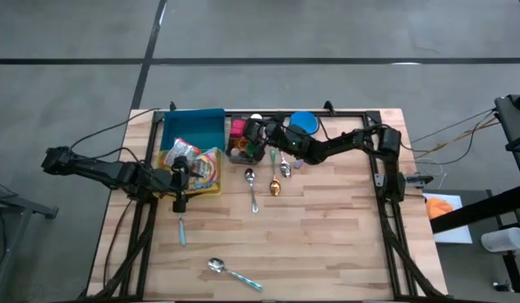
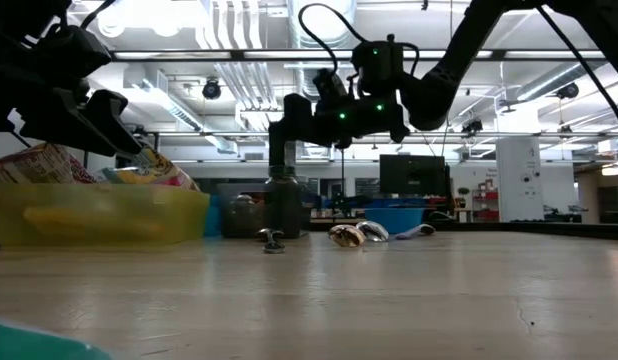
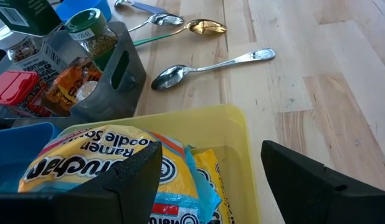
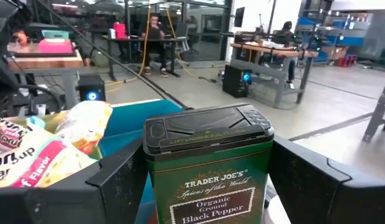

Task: Pick & Place Food Item
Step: Put the green seasoning can into the black bin

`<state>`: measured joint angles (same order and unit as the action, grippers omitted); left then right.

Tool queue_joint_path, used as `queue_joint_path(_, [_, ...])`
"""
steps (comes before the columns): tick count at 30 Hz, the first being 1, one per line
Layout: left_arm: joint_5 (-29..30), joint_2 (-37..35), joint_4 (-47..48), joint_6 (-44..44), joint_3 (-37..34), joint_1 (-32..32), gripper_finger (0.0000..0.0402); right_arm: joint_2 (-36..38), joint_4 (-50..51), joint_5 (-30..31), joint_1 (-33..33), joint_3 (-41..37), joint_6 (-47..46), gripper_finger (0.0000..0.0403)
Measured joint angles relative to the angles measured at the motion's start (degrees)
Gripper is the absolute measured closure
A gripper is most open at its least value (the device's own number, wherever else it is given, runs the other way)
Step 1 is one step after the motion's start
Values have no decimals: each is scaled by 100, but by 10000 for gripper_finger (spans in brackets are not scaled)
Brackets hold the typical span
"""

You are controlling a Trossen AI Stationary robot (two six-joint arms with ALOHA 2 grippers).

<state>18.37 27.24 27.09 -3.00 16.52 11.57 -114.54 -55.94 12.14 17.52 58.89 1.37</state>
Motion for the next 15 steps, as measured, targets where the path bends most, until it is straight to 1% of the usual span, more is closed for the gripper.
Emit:
queue_joint_path(11, [0, 0, 0, 17, -1, 0, 130, -7, 4, 8, -4, -79, -526, 108])
queue_joint_path(15, [0, 0, 0, 17, 1, 0, 130, -9, -1, -126, -18, -96, -428, 108])
